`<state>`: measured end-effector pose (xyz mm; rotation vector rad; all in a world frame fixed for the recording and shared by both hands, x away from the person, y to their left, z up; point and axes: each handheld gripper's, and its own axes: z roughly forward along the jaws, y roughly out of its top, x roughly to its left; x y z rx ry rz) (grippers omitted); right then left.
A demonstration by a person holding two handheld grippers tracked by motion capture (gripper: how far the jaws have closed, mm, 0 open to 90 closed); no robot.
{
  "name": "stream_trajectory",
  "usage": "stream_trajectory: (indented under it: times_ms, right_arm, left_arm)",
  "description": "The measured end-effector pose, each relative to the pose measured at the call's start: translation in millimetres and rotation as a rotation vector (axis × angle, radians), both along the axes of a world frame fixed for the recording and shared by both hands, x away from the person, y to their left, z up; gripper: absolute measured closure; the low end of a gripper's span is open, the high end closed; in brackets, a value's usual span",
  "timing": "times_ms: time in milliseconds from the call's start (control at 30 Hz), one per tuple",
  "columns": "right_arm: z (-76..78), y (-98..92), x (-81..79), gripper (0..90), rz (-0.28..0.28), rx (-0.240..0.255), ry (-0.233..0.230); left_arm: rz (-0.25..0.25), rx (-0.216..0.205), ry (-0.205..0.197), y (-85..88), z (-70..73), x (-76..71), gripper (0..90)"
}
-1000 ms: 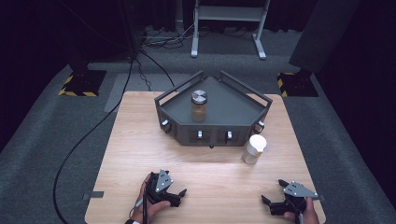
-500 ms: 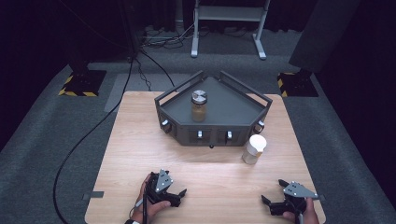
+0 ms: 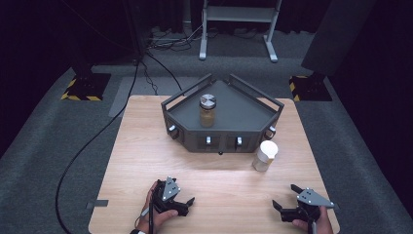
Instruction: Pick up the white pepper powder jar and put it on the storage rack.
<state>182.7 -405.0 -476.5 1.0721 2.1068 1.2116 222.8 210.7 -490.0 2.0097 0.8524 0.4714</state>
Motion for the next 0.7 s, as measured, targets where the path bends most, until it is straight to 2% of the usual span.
stream_trajectory:
  times_ms: [67, 133, 267, 333, 600, 700]
  right_arm:
    - [3.4, 2.5, 4.1, 1.7, 0.008, 0.013, -0.009]
    - [7.7, 7.7, 8.2, 1.8, 0.010, 0.002, -0.023]
    - [10.3, 11.6, 18.6, 2.0, 0.004, 0.035, -0.030]
    - [12.6, 14.9, 23.4, 2.0, 0.010, 0.024, -0.038]
    - [22.8, 23.8, 39.3, 2.2, 0.010, 0.043, -0.060]
    - [25.7, 25.5, 45.7, 2.3, 0.001, 0.081, -0.046]
  left_arm:
    - [-0.001, 0.000, 0.000, 0.1, 0.0, 0.1, 1.7]
    - [-0.001, 0.000, 0.000, 0.1, 0.0, 0.0, 1.7]
    - [-0.001, 0.000, 0.000, 0.1, 0.0, 0.0, 1.7]
    - [-0.001, 0.000, 0.000, 0.0, 0.0, 0.0, 1.7]
    - [-0.001, 0.000, 0.000, 0.0, 0.0, 0.0, 1.7]
    - [-0.001, 0.000, 0.000, 0.0, 0.0, 0.0, 1.7]
